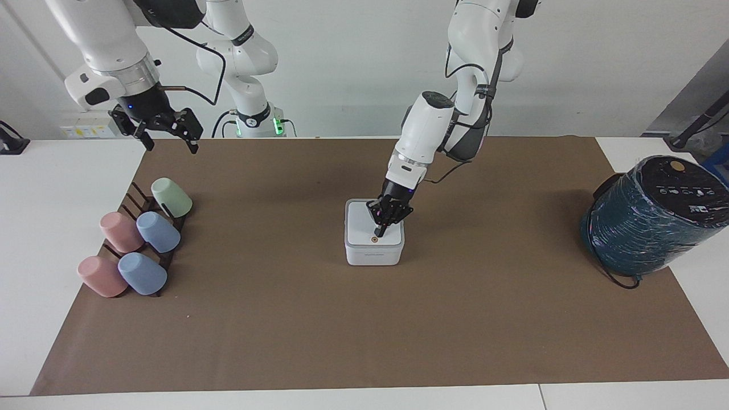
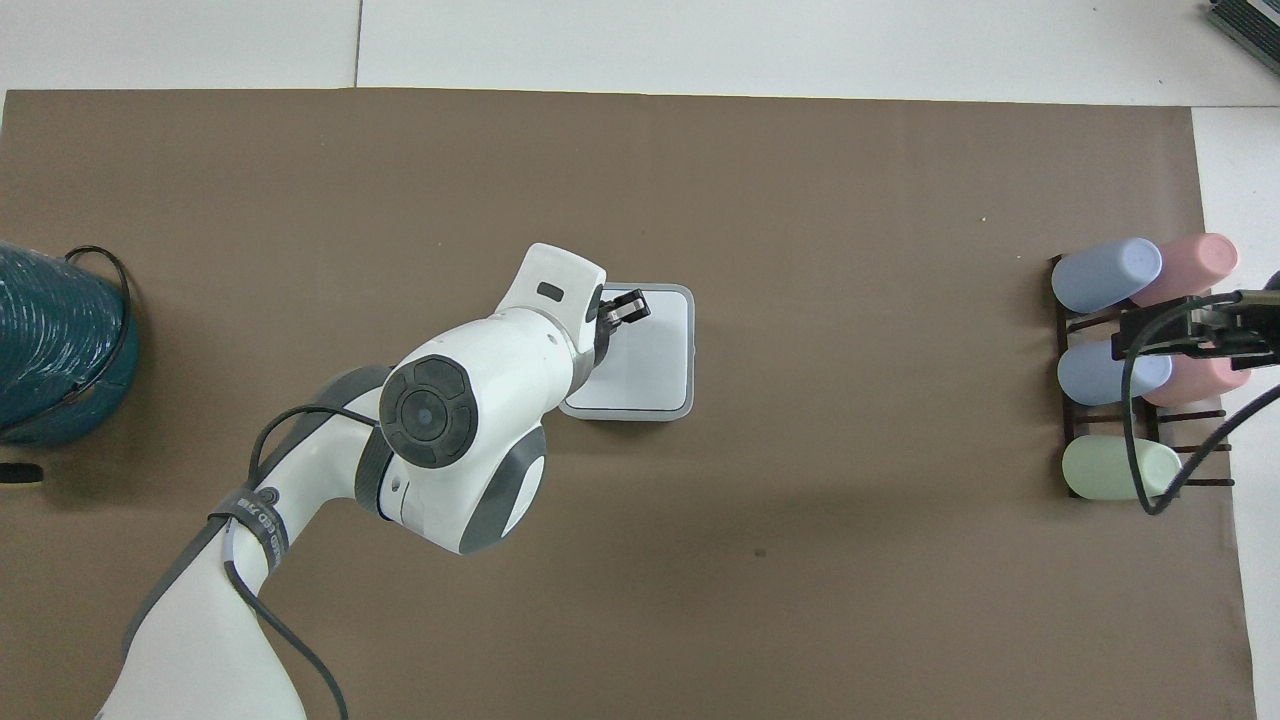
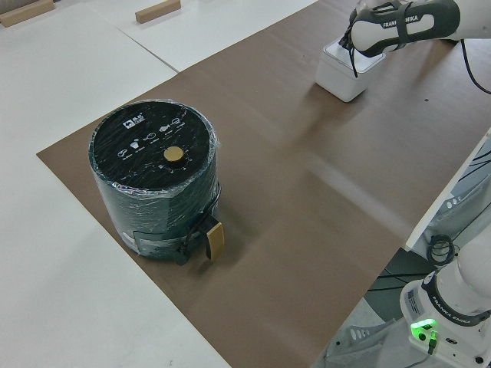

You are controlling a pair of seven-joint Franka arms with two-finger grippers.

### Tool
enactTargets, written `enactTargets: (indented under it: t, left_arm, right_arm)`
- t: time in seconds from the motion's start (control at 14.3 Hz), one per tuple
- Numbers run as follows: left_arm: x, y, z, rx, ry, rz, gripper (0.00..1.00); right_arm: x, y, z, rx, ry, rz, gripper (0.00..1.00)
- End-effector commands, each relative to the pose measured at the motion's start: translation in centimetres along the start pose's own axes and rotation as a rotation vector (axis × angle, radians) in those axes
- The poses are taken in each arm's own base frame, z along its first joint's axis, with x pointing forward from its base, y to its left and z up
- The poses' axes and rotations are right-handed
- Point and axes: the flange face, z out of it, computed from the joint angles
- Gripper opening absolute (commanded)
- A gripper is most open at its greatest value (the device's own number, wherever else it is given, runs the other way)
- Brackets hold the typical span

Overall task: Close trash can lid
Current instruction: 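Lift the left gripper away from the closed lid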

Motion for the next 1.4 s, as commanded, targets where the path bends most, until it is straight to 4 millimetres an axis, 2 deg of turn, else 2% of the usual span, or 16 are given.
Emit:
enactTargets:
  t: [0.0,0.28,0.42,0.56,0.84,0.98,1.19,1.33]
  left_arm:
    - [-0.4,-0.6,1.9,0.013,-0.02,-0.01,0.04]
    - [-0.8,-1.3,3.6,0.028,-0.032,-0.009,0.04]
    - [-0.2,-1.0,3.1,0.028,-0.032,-0.016,0.05]
    - [1.0,-0.6,1.8,0.029,-0.031,-0.025,0.05]
    - [6.3,0.7,-3.0,0.12,-0.114,-0.056,0.05]
    - [9.6,0.5,-6.4,0.156,-0.138,-0.069,0.06]
    - [13.2,-1.8,-11.2,0.223,-0.208,0.011,0.07]
    - [15.4,-5.1,-15.4,0.245,-0.233,0.08,0.08]
  right_arm:
    - [-0.5,0.6,0.1,-0.006,0.0,-0.024,1.0]
    - [-0.5,0.6,0.0,-0.006,0.002,-0.024,1.0]
    - [-0.4,0.6,0.0,-0.006,0.005,-0.024,1.0]
    - [-0.4,0.6,0.0,-0.006,0.005,-0.026,1.0]
    - [-0.4,0.6,0.0,-0.005,0.006,-0.024,1.0]
    - [-0.4,0.6,0.0,-0.006,0.005,-0.024,1.0]
    - [-0.4,0.5,0.1,-0.005,0.006,-0.02,1.0]
    - [-0.6,0.4,0.2,0.001,0.006,-0.012,1.0]
